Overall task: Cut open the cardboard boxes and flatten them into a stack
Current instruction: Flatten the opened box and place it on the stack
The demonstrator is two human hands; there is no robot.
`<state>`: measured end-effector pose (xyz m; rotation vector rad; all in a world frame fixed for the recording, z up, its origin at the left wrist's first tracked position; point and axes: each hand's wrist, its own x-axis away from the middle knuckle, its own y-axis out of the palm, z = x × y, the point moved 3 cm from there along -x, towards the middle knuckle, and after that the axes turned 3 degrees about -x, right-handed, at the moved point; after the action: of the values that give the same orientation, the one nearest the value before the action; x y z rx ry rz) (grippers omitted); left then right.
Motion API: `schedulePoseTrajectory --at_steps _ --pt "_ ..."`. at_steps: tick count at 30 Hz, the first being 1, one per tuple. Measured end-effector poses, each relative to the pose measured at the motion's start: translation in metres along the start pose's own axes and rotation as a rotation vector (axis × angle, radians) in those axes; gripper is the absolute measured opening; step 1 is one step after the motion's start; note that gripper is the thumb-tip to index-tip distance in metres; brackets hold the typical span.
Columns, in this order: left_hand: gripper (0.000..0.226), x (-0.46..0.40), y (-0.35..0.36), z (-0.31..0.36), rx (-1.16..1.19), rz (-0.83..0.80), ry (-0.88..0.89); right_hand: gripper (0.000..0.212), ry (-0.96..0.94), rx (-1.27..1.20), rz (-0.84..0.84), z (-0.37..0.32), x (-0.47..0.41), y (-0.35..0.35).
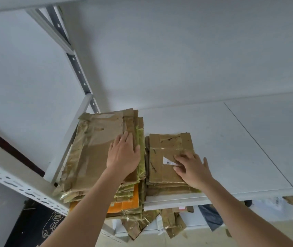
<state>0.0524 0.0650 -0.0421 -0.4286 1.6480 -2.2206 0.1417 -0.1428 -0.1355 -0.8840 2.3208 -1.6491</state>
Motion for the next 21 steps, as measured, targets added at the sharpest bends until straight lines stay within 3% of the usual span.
schedulePoseTrajectory --at_steps 6,12,18,21 --pt "0.059 0.006 0.038 -0.008 -0.044 -0.148 0.023 0.046 0.034 0.054 0.032 -0.003 -0.007 0.007" --pt "0.073 0.002 0.025 0.01 -0.175 -0.265 0.045 0.054 0.091 0.151 -0.014 -0.02 0.004 0.007" --pt "0.072 0.024 -0.022 0.01 -0.134 -0.056 0.033 0.052 0.08 0.01 0.139 -0.018 0.011 -0.029" --pt "0.069 0.038 -0.03 0.025 -0.152 0.018 0.109 0.052 0.15 -0.137 0.202 -0.013 0.006 -0.045"
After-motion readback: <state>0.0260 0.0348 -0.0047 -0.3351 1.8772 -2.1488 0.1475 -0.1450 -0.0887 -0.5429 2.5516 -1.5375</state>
